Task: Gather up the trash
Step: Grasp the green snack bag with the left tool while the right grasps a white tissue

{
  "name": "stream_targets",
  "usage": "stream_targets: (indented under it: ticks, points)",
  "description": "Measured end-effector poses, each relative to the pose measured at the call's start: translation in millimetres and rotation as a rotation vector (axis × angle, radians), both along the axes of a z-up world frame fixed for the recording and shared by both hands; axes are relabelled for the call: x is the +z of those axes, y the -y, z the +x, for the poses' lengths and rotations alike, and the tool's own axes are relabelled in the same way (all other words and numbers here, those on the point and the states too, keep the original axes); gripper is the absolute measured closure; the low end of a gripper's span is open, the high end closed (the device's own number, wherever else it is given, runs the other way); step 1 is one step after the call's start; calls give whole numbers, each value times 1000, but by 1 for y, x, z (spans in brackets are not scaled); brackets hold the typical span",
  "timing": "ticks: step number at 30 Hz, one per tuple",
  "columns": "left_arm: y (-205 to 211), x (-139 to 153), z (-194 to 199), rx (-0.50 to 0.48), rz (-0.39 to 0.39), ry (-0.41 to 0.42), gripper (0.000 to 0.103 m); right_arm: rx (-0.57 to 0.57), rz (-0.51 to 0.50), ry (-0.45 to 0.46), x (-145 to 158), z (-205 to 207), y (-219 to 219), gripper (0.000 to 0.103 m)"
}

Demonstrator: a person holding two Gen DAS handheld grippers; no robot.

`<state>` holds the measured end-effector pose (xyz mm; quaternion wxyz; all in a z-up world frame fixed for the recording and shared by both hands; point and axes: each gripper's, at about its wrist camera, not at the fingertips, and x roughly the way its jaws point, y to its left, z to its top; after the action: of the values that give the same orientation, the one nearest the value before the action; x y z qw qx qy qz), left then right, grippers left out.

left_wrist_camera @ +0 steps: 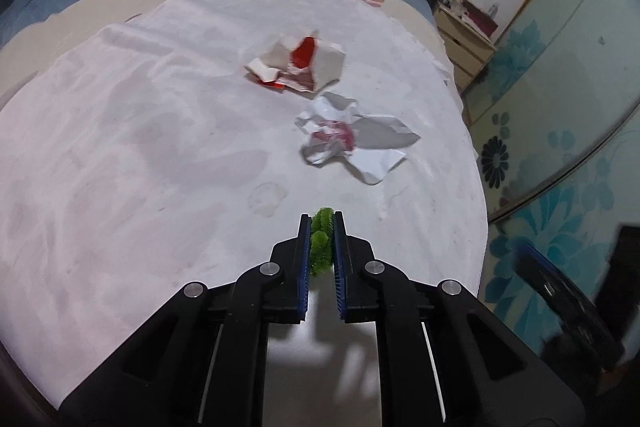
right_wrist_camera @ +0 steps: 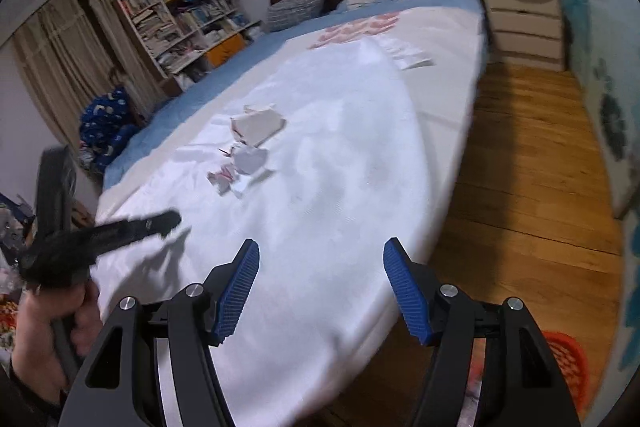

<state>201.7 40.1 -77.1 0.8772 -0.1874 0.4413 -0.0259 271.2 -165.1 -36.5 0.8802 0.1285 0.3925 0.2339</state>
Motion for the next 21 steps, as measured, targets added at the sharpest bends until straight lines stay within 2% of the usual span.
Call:
stream_targets:
  ticks: [3,5,9,10,12,15,21]
  points:
    - [-13,-2,-8,11,-18,-4,93,26,68,-3,-8,36,-32,37]
    - [-21,-3,-11,14,-15,-6,93,29,68,4,-10,54,-52,37]
    - [-34,-5,-13,8,-8,-12,93,6,114,-46,-25,93,-89,41]
    - [-36,-5,-14,7,-5,-11,93,21,103,-52,-27,99,-97,46]
    - [-40,-8,-14,11,-9,-22,93,49,59,-72,-32,107,-111,85]
    - [-41,-9,-15,5,-14,-24,93,41,87,-101,-35,108,-109,93]
    - [-37,0,-17,8,-30,3,93,3,91,-42,-9,74,-84,96]
